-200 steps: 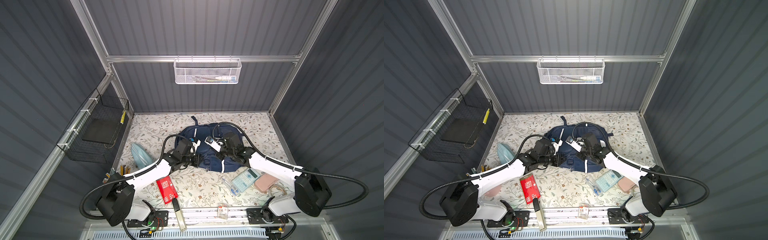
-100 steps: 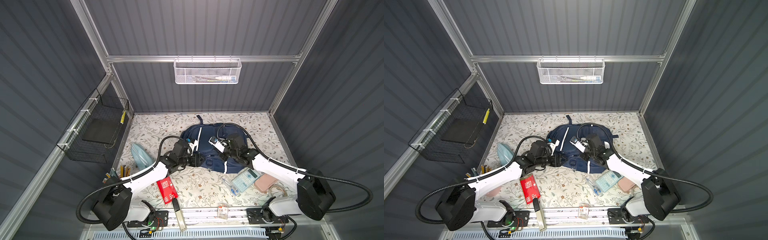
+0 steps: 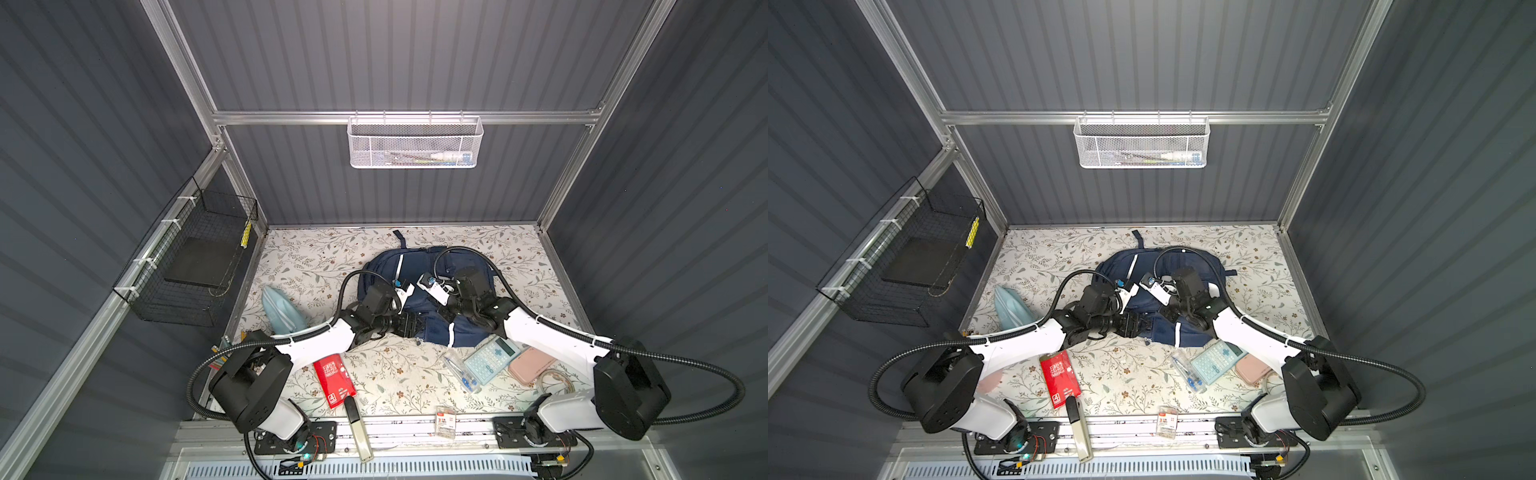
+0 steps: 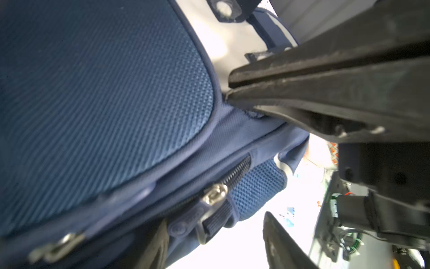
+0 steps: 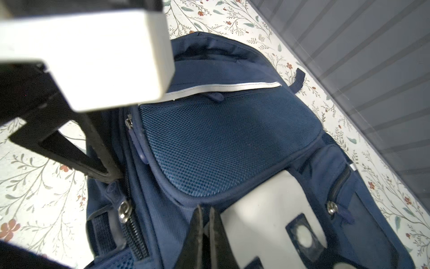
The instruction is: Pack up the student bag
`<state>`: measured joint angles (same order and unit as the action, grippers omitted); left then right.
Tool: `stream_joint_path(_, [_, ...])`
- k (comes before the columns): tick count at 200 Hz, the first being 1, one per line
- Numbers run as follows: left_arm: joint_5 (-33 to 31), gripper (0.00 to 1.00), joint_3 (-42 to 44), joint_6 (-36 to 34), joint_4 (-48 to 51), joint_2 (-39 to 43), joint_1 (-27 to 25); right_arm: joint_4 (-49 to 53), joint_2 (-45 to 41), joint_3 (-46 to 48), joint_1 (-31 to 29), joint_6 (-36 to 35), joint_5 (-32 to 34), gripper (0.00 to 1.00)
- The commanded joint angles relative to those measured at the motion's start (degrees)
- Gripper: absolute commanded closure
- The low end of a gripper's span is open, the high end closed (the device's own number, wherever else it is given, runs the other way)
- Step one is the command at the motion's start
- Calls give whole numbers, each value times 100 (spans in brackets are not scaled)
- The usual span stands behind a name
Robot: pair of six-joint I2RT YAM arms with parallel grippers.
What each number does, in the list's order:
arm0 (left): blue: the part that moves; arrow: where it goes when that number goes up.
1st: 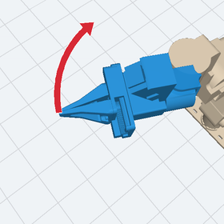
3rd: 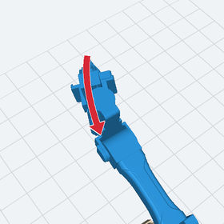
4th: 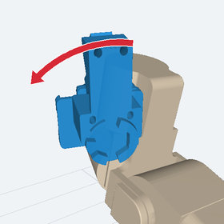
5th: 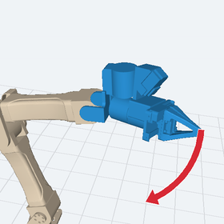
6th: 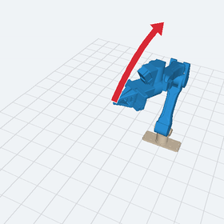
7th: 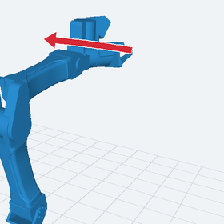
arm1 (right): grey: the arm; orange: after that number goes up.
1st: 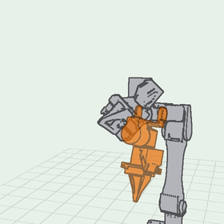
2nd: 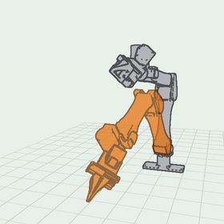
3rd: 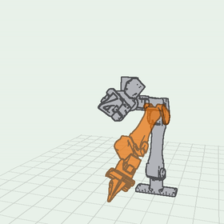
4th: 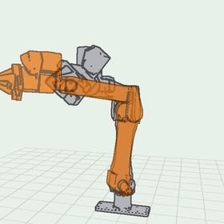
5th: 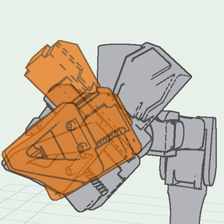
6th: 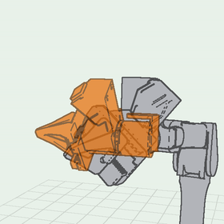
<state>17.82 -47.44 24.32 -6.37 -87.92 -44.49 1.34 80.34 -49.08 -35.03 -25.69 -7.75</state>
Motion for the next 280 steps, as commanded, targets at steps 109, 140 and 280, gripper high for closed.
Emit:
stream_joint_path(109, [-252, 95, -108, -179, 153, -78, -64, -539, 56, 69, -147, 170, 79, 100])
stream_joint_path(140, [48, 87, -25, -171, 26, -42, 71, -545, -31, 170, -145, 141, 58, 100])
stream_joint_path(280, [-117, 100, -285, -183, 801, 38, 81, 396, -551, 320, -588, -747, -199, 58])
